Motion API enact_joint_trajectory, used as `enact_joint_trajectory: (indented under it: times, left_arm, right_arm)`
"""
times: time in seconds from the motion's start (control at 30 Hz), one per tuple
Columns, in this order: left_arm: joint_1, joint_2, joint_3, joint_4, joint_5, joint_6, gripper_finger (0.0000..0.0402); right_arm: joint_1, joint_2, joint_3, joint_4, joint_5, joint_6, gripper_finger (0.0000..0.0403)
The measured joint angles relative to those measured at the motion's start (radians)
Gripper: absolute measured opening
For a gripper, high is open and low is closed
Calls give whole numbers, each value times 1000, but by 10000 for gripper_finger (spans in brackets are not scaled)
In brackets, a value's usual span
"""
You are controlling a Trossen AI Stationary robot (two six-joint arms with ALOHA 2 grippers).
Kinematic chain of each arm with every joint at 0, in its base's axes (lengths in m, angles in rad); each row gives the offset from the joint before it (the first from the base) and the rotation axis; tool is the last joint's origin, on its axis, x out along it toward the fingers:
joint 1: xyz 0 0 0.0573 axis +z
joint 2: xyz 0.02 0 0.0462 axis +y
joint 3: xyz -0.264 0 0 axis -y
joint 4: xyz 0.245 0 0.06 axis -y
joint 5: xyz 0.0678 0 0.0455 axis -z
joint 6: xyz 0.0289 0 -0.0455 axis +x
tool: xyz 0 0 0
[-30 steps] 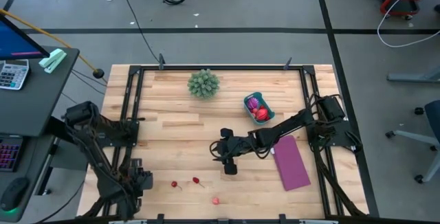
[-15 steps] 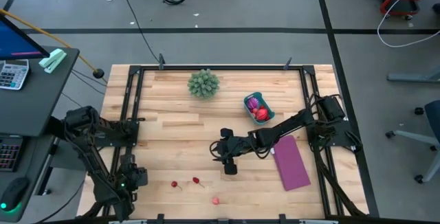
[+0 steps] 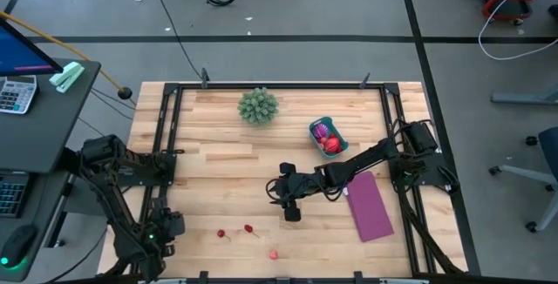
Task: Pick and placing Produce into tupperware
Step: Put the red strawberry into the blue bin
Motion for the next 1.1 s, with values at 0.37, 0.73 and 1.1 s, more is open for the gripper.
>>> enact_joint_trajectory:
  times: [0.37,0.73,1.1]
  left_arm:
    - [-3,89,0,0,-31,0,171]
    - [-8,103,-1,11,-31,-2,102]
    - [98,103,0,-2,-56,14,7]
  right_arm:
    - [0,0,0,0,0,0,194]
    - [-6,0,0,0,0,-1,194]
    - [-4,-19,-1,-39,-1,151,187]
